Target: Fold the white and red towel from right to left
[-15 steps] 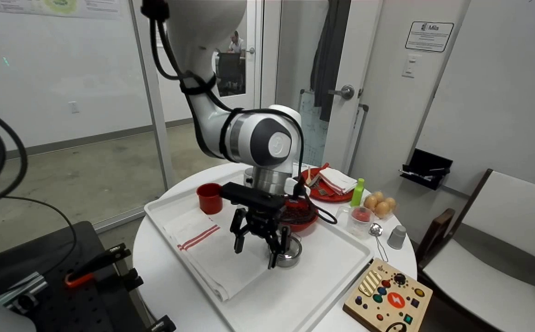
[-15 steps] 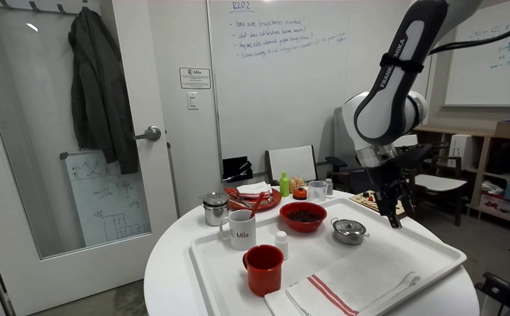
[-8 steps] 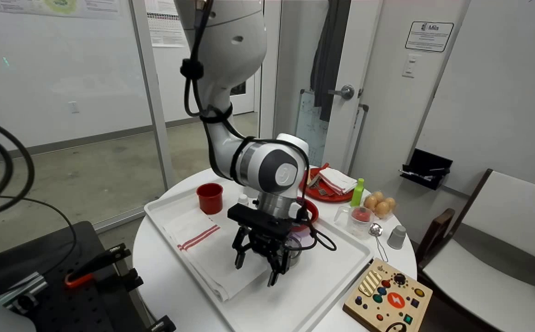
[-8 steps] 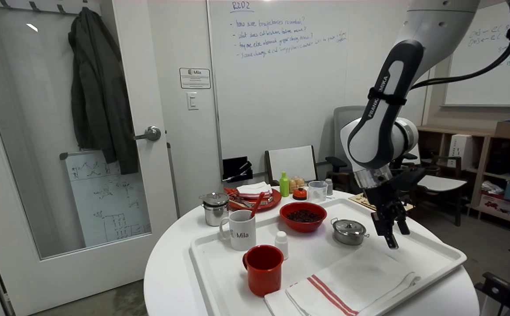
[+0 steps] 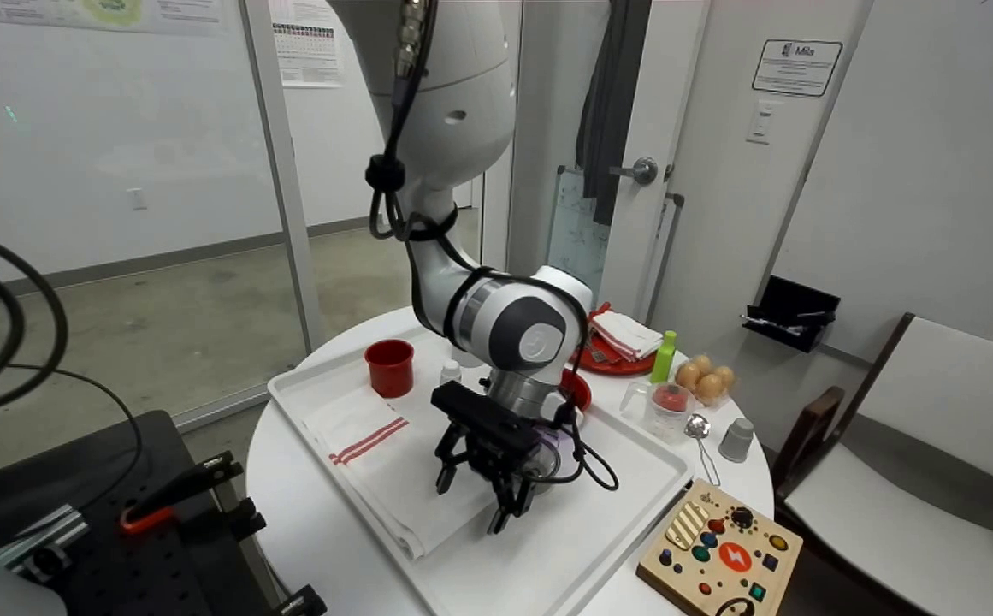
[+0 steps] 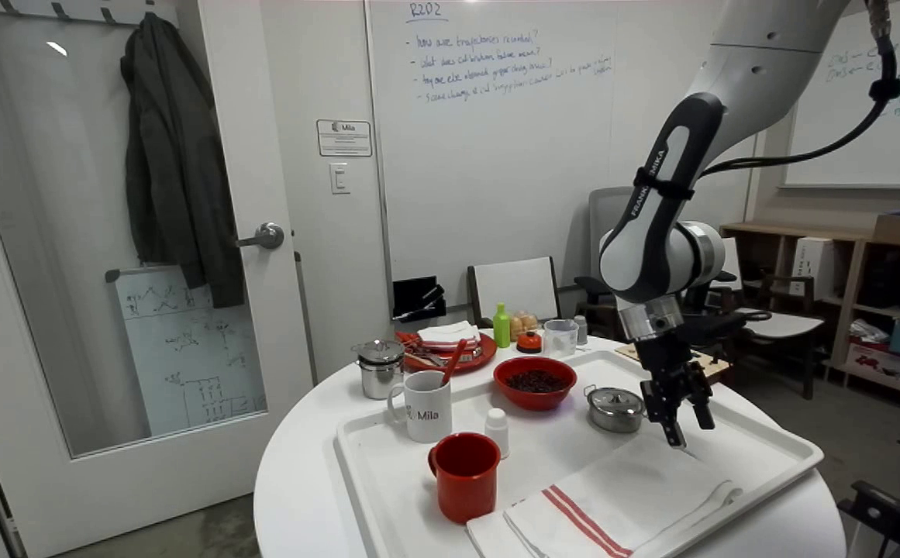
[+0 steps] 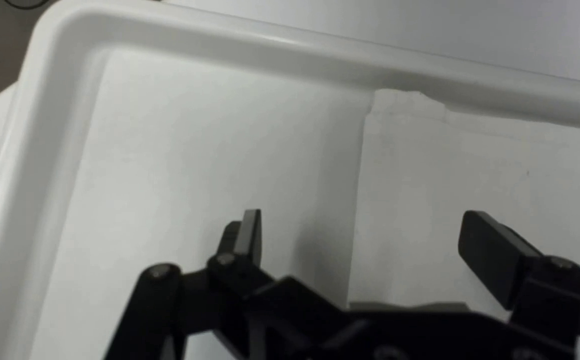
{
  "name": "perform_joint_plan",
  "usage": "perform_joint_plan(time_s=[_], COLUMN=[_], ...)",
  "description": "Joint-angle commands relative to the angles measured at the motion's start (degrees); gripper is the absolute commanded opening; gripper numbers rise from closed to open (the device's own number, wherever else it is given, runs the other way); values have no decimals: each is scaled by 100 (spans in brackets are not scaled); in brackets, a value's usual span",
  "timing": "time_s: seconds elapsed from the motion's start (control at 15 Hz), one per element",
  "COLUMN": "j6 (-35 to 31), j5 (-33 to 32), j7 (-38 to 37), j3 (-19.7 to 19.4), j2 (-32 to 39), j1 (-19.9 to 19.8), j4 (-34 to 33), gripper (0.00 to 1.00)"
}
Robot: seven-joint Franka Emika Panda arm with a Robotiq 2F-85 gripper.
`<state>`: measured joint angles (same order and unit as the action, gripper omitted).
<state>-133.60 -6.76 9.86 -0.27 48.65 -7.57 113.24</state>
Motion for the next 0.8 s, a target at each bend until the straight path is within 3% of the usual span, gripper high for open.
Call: perform_joint_plan(time_s=[0.0,0.6,0.73], j6=[328,436,439], j5=[257,306,312], j7=[138,86,83], j3=[110,138,127], j2=[208,407,432], j1=[-44,13,1], j4=[-317,-454,-465], gripper=[100,100,94])
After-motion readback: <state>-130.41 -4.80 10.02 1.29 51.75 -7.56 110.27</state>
